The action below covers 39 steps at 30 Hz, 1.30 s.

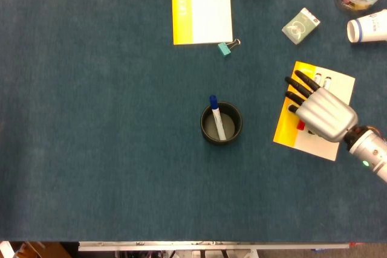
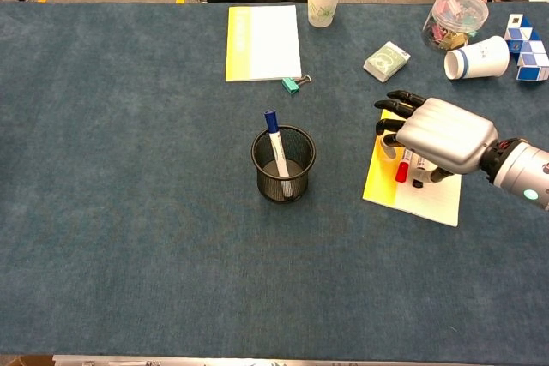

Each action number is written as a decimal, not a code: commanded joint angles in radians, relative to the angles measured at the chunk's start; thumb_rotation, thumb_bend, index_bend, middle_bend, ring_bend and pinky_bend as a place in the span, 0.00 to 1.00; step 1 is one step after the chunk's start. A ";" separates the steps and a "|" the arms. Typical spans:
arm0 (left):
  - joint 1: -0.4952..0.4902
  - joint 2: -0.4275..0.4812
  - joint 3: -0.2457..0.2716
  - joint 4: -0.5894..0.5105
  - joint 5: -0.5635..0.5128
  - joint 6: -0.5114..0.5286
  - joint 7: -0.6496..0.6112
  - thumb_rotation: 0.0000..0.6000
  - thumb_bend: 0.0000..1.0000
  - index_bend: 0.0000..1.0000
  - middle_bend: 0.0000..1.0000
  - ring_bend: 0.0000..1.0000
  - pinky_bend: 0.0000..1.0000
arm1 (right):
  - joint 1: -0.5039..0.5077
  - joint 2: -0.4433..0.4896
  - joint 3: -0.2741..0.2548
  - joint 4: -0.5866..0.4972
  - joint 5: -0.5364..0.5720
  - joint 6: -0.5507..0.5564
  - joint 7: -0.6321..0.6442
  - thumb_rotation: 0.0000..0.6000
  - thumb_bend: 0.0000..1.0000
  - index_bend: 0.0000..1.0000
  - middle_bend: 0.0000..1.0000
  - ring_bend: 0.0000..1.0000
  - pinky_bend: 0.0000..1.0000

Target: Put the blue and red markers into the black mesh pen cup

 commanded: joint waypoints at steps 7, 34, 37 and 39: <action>-0.001 -0.003 0.000 0.007 0.000 -0.005 -0.005 1.00 0.36 0.31 0.21 0.20 0.10 | 0.000 0.010 -0.002 -0.013 0.011 -0.004 -0.019 1.00 0.18 0.46 0.28 0.03 0.00; 0.006 0.006 -0.003 0.008 -0.005 0.000 -0.015 1.00 0.36 0.31 0.21 0.20 0.10 | 0.021 -0.018 0.007 -0.021 0.057 -0.054 -0.082 1.00 0.19 0.46 0.28 0.03 0.00; 0.007 0.009 -0.003 0.007 -0.007 0.000 -0.016 1.00 0.36 0.31 0.21 0.20 0.10 | 0.024 -0.026 0.009 -0.019 0.063 -0.060 -0.085 1.00 0.20 0.46 0.28 0.03 0.00; 0.007 0.009 -0.003 0.006 -0.006 0.000 -0.016 1.00 0.36 0.31 0.21 0.20 0.10 | 0.027 -0.029 0.010 -0.020 0.063 -0.061 -0.086 1.00 0.20 0.46 0.28 0.03 0.00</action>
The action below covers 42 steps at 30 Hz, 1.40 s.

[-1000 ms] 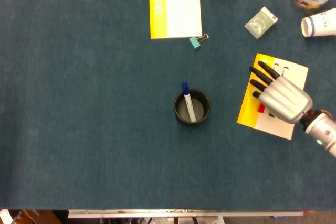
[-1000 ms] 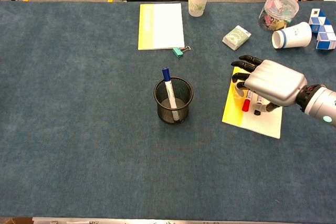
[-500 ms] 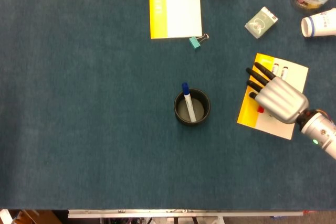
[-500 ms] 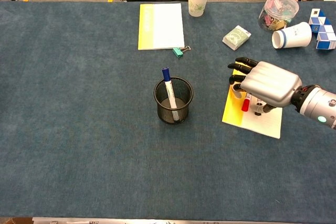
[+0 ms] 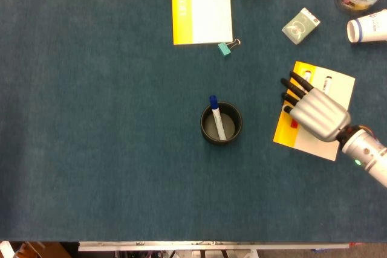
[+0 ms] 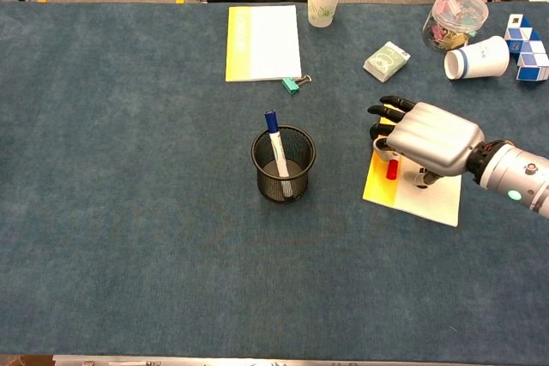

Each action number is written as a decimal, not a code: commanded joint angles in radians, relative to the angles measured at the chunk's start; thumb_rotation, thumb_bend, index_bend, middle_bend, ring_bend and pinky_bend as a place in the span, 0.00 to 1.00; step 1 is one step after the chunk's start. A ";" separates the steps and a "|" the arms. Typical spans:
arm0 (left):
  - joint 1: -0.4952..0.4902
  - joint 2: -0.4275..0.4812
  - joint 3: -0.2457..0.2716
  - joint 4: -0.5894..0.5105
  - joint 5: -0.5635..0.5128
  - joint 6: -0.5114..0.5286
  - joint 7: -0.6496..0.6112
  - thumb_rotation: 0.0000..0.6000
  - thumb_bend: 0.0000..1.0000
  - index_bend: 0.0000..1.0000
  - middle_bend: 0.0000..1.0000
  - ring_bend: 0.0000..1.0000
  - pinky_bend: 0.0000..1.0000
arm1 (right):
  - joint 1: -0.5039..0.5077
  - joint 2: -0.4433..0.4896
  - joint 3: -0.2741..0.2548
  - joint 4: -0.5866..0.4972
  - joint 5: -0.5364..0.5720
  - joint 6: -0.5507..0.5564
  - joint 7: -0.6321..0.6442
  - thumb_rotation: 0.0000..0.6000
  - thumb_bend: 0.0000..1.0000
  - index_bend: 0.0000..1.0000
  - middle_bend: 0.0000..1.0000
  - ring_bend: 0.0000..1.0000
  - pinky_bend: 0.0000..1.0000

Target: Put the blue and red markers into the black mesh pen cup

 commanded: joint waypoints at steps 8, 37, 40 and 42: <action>0.004 0.000 0.000 0.002 0.001 0.005 -0.002 1.00 0.36 0.31 0.21 0.20 0.10 | 0.010 -0.011 0.007 -0.004 0.008 -0.006 -0.002 1.00 0.26 0.46 0.28 0.03 0.00; 0.003 0.004 -0.001 -0.003 0.006 0.004 0.000 1.00 0.36 0.31 0.21 0.20 0.10 | 0.003 0.027 0.037 -0.082 -0.002 0.102 0.084 1.00 0.32 0.61 0.33 0.03 0.00; 0.002 0.006 -0.001 -0.008 0.007 0.004 0.003 1.00 0.36 0.31 0.21 0.20 0.10 | 0.004 0.056 0.055 -0.153 0.006 0.122 0.162 1.00 0.32 0.61 0.33 0.03 0.00; 0.002 0.007 -0.001 -0.011 0.009 0.004 0.005 1.00 0.36 0.31 0.21 0.20 0.10 | 0.006 0.075 0.064 -0.197 0.008 0.133 0.214 1.00 0.32 0.61 0.33 0.03 0.00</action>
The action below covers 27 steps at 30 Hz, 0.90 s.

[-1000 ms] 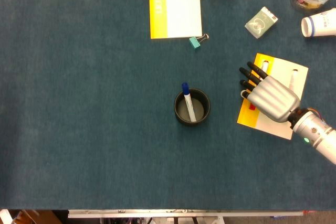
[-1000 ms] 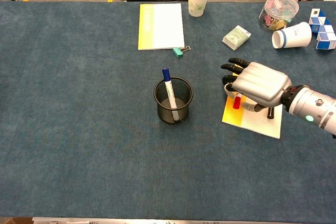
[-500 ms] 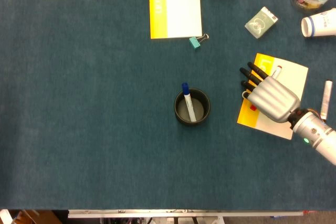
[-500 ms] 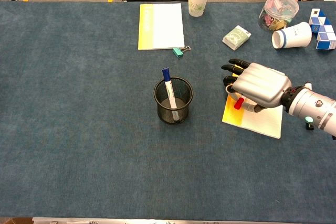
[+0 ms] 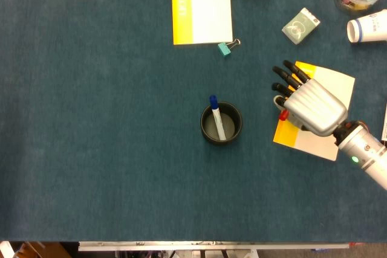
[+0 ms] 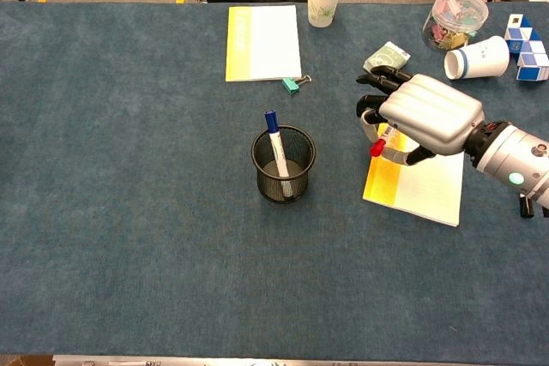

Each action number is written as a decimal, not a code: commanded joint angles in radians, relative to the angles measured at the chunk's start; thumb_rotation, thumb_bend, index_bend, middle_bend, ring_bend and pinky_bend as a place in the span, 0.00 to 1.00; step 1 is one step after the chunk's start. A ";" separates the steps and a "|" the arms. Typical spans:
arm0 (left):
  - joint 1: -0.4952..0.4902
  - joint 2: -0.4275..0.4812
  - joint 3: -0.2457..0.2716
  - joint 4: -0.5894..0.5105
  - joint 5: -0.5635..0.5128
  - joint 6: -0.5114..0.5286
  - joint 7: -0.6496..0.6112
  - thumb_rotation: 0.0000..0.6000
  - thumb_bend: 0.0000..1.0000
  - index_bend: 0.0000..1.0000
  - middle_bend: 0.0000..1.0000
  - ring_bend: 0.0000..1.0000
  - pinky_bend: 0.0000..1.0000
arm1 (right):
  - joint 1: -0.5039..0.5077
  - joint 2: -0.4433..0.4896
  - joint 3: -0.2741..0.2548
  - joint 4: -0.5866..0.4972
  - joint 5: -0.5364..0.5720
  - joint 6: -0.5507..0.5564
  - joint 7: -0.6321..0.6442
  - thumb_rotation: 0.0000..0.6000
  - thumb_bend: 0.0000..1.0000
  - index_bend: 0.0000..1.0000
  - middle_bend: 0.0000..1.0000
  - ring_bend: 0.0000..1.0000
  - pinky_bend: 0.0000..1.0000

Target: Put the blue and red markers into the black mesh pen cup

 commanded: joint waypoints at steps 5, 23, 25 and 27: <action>-0.001 0.008 0.000 -0.011 0.006 0.003 0.005 1.00 0.36 0.31 0.21 0.20 0.10 | 0.006 0.079 0.039 -0.173 -0.010 0.065 0.225 1.00 0.32 0.62 0.35 0.05 0.00; -0.003 0.026 -0.002 -0.043 0.020 0.015 0.016 1.00 0.36 0.31 0.21 0.20 0.10 | 0.049 0.133 0.071 -0.408 -0.013 0.063 0.648 1.00 0.32 0.63 0.35 0.06 0.00; -0.001 0.029 -0.002 -0.046 0.021 0.019 0.017 1.00 0.36 0.31 0.21 0.20 0.10 | 0.059 0.128 0.069 -0.437 -0.010 0.049 0.698 1.00 0.32 0.63 0.35 0.06 0.00; 0.000 0.030 -0.001 -0.047 0.022 0.021 0.016 1.00 0.36 0.31 0.21 0.20 0.10 | 0.064 0.120 0.067 -0.436 -0.007 0.036 0.708 1.00 0.32 0.63 0.35 0.06 0.00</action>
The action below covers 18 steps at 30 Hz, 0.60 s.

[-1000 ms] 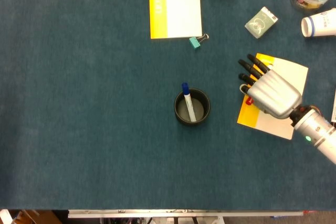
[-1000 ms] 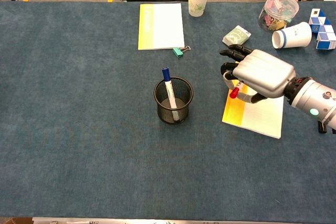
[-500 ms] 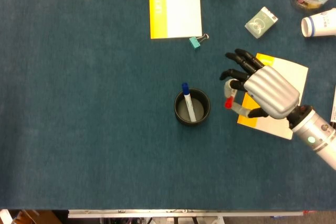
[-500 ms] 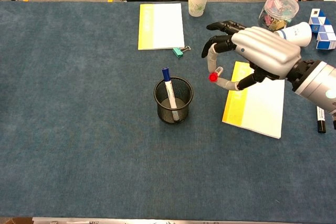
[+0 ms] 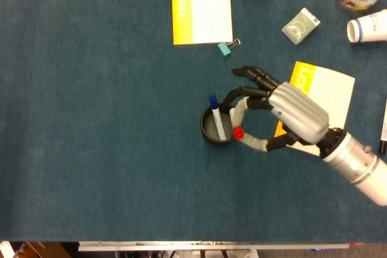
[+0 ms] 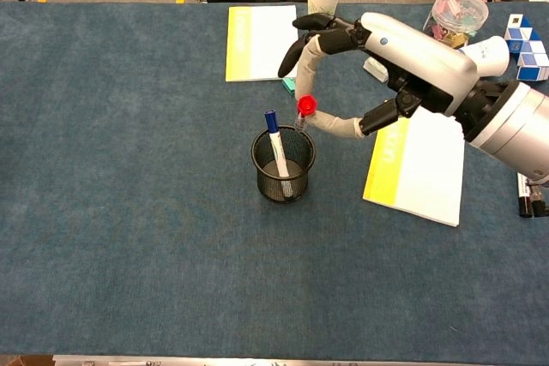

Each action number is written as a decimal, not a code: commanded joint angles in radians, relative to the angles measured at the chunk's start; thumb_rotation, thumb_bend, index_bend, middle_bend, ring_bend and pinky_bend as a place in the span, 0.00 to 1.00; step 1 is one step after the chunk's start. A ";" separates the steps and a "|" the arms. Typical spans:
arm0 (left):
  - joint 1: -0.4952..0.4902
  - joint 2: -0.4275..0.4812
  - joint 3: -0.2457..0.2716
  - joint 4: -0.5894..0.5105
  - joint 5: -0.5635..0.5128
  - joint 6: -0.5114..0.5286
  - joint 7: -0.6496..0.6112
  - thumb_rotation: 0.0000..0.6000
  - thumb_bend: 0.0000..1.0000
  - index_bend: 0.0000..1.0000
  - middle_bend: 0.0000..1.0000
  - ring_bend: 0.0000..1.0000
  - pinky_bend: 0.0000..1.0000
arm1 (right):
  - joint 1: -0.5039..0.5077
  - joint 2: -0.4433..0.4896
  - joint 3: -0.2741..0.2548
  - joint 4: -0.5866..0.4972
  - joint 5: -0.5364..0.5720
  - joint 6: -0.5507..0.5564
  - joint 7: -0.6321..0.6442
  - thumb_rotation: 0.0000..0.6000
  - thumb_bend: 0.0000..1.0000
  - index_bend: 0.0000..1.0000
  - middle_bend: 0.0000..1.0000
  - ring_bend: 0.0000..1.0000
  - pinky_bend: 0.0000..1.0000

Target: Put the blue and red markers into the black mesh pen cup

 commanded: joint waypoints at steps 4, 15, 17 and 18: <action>0.004 0.001 0.003 0.004 -0.004 0.000 -0.004 1.00 0.36 0.31 0.21 0.20 0.10 | 0.019 -0.041 -0.009 0.008 0.019 -0.046 0.025 1.00 0.32 0.63 0.35 0.06 0.00; 0.007 -0.001 0.004 0.015 -0.010 -0.004 -0.010 1.00 0.36 0.31 0.21 0.20 0.10 | 0.021 -0.114 -0.009 0.088 0.076 -0.076 0.018 1.00 0.32 0.63 0.35 0.06 0.00; 0.006 -0.001 0.006 0.016 -0.010 -0.007 -0.012 1.00 0.36 0.31 0.21 0.20 0.10 | 0.021 -0.129 -0.011 0.114 0.083 -0.083 0.014 1.00 0.32 0.63 0.35 0.06 0.00; 0.006 0.000 0.008 0.014 -0.008 -0.008 -0.012 1.00 0.36 0.31 0.21 0.20 0.10 | 0.023 -0.135 -0.014 0.124 0.085 -0.090 0.014 1.00 0.32 0.63 0.35 0.06 0.00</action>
